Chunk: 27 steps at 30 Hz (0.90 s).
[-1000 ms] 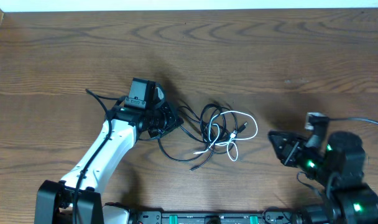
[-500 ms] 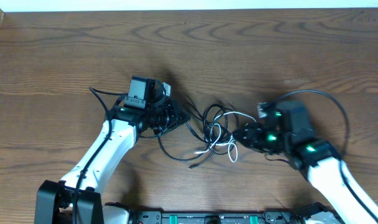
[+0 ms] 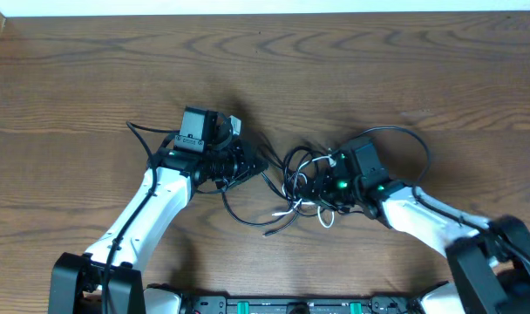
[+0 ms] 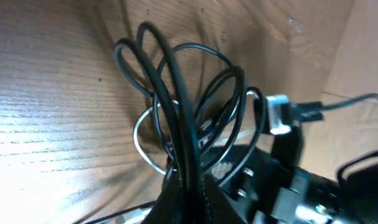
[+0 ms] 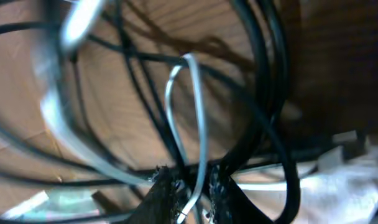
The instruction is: Untangle cables
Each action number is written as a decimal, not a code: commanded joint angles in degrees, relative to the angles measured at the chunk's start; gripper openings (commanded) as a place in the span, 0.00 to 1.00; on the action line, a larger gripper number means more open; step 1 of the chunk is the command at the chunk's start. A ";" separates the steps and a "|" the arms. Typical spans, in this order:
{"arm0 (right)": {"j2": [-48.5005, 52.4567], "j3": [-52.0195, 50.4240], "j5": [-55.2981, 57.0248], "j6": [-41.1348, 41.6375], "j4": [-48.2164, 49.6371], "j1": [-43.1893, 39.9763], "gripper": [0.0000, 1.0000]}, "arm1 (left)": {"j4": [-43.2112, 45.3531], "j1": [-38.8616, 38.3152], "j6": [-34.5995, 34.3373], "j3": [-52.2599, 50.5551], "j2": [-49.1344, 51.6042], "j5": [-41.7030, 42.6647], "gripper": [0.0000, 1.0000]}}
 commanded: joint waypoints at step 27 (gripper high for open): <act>-2.21 -0.04 -0.98 -5.22 4.44 -3.89 0.01 | -4.07 0.09 4.26 0.50 0.07 -8.46 0.08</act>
